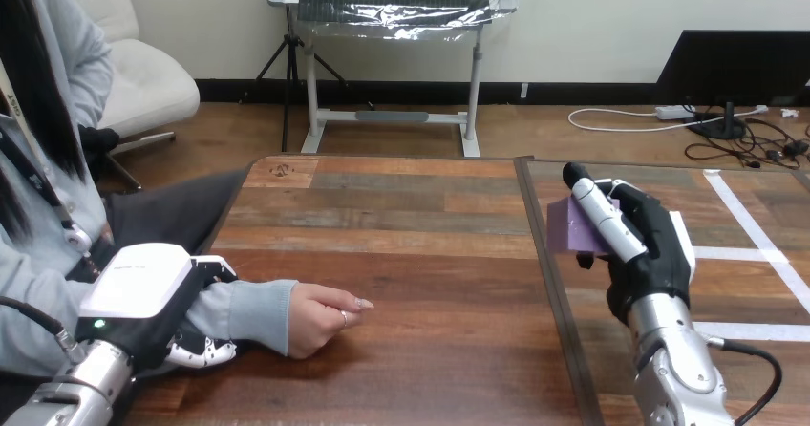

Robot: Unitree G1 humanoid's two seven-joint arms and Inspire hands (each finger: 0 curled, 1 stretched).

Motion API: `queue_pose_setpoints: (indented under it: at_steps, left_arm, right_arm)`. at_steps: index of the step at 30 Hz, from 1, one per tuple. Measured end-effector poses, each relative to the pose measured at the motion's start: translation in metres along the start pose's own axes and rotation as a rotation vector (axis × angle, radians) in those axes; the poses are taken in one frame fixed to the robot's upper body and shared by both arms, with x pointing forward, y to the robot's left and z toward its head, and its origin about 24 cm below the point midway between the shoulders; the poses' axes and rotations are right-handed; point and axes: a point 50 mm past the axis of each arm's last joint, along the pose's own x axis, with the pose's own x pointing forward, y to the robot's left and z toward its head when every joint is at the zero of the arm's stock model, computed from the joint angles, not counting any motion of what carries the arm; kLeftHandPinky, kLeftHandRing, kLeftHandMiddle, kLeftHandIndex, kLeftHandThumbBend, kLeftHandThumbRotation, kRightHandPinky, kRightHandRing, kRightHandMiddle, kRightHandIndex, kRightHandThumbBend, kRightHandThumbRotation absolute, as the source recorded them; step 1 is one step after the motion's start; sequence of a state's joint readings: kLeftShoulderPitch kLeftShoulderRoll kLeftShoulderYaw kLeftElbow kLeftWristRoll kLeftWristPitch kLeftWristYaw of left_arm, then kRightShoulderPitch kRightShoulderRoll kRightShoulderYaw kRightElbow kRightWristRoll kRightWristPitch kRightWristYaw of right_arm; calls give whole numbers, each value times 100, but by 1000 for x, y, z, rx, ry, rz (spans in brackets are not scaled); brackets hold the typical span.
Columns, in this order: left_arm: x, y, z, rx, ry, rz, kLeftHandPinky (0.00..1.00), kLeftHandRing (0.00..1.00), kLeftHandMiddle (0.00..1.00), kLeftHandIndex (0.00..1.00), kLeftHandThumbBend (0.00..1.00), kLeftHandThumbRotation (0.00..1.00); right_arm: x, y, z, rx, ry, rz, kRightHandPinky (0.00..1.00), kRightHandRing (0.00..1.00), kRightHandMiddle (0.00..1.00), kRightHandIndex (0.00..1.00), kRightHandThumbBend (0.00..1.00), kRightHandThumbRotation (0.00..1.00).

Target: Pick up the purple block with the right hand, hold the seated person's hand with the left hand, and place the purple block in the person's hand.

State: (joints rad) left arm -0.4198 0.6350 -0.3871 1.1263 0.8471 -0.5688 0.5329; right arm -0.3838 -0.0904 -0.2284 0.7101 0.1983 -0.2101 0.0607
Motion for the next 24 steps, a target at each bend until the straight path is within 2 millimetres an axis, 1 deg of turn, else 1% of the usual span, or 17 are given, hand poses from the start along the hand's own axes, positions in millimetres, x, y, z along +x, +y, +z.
queue_pose_setpoints:
  at_steps: [10,16,18,24]
  left_arm:
    - [4,-1,3,-15,7,-5,46,49,52,54,98,25]
    - [5,-2,6,-12,-5,-10,40,44,48,50,95,22]
    - [5,-3,6,-14,-8,-11,36,41,46,48,95,19]
    - [4,-5,9,-23,-18,0,32,37,43,44,93,16]
  right_arm:
    - [-2,4,-5,-1,21,11,0,3,8,13,25,29]
    - [-3,5,-8,-7,33,14,0,3,8,13,26,29]
    - [-4,6,-8,-6,37,16,0,3,8,14,26,29]
    - [-4,7,-10,-6,49,13,0,3,9,14,27,29]
